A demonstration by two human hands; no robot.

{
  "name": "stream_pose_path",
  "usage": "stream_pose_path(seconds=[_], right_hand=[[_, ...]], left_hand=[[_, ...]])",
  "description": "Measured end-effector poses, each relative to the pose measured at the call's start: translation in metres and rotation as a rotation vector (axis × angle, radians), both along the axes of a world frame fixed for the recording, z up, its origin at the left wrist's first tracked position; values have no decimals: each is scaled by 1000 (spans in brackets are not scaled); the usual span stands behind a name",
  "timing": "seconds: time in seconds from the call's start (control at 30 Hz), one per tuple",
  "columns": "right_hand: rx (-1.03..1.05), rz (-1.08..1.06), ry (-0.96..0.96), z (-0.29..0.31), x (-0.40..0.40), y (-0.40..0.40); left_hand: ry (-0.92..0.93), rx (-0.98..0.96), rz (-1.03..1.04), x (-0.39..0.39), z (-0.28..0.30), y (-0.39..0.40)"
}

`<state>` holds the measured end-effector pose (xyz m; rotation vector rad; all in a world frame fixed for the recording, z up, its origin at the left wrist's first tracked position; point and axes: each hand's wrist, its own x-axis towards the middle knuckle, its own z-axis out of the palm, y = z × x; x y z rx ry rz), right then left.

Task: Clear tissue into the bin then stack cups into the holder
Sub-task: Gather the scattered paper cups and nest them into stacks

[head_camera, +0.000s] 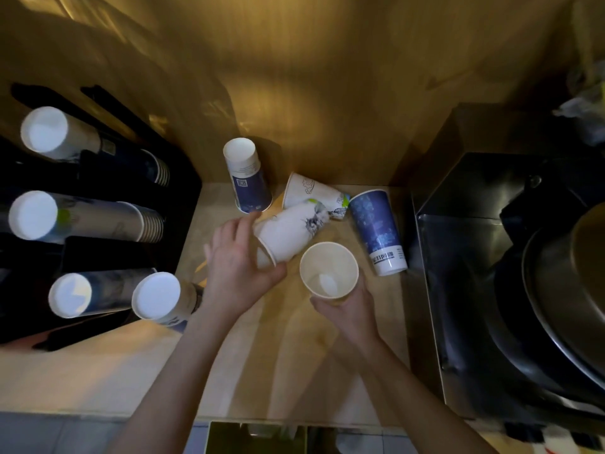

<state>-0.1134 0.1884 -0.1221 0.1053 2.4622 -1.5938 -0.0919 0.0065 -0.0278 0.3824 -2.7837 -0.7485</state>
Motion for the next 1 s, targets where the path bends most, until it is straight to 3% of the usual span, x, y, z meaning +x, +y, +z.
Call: stream_pose_path(seconds=[0.17,0.33,0.43,0.6,0.67,0.7,0.8,0.83,0.9,0.93,1.0], right_hand=[[-11,16,-2,-1,0,1],[-21,41,-22,1,0,-1],[29,90,-48,0,2,-8],[145,207,9,1,6,-17],[90,233,45,5,9,-17],[28,280,2,6,9,-15],[160,520,-78,6,7,-8],[130,544,-81,1,5,-7],[-375,302,-253,-6,1,-15],[-525,229,-272,-9,2,-13],[-488,175,-240,-7,3,-18]], left_hand=[[209,241,-34,27,55,2],[221,143,-234,26,86,17],[153,141,-282,15,78,26],[-112,104,-355,0,36,44],[-181,40,-379,-2,15,49],[-205,16,-377,-3,5,49],[-211,20,-325,-2,-19,48],[-194,32,-308,-1,-25,49],[-150,55,-288,2,-33,50],[-128,72,-279,3,-35,50],[-92,178,-243,8,-37,49]])
